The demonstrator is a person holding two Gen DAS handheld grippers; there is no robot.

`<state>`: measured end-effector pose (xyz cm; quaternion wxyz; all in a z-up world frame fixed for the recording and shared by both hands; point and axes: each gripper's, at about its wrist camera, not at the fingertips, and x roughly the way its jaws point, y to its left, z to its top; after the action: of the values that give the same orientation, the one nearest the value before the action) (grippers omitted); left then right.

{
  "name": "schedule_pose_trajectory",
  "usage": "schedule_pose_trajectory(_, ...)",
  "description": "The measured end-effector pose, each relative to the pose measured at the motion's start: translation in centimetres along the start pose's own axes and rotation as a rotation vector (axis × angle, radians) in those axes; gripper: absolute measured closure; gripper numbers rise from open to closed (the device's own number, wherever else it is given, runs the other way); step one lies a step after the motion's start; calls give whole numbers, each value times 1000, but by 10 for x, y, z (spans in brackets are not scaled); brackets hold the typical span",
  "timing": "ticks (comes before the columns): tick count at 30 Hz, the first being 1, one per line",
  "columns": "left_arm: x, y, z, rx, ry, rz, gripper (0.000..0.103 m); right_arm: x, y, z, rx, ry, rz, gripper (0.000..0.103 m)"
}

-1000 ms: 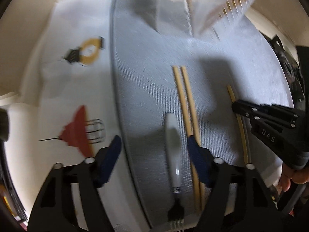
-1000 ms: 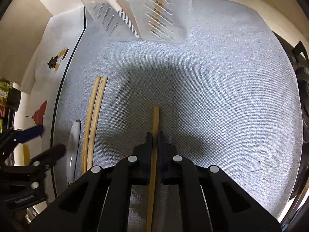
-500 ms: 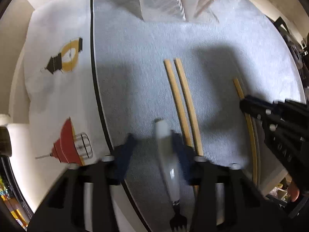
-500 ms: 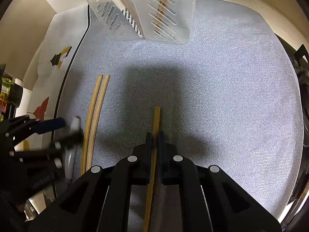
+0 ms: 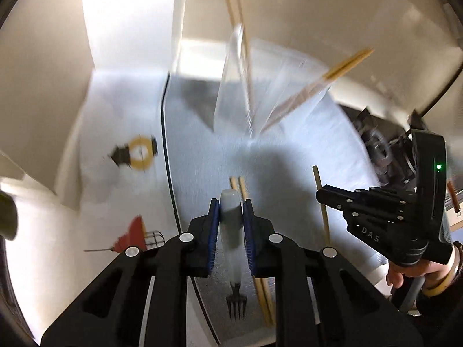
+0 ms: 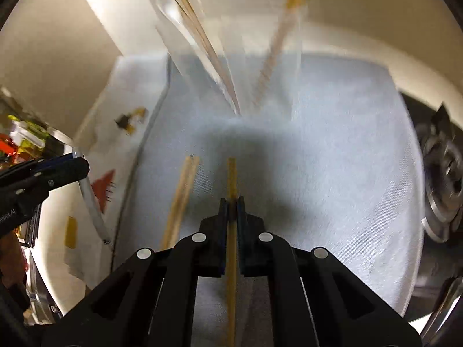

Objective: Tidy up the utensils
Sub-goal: 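Grasp the white-handled fork with the left tool while the right tool lifts its chopstick, then lower fork and chopstick into the clear holder and open both tools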

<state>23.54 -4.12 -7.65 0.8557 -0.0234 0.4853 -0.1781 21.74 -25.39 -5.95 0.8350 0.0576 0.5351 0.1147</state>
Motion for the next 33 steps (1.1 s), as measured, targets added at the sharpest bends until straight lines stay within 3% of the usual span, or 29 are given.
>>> schedule_pose_trajectory(8,-42,-7,7,44,-114,17,87,-56,10,14,-47,-130,24,97)
schedule_pose_trajectory(18,-85,-16,39,64,-240,29,87,-110,10,24,-52,-261,22,97)
schedule_pose_trajectory(33,-132,-34,117,76,-459,23,87,-198,19,101,-112,-526,-10,97)
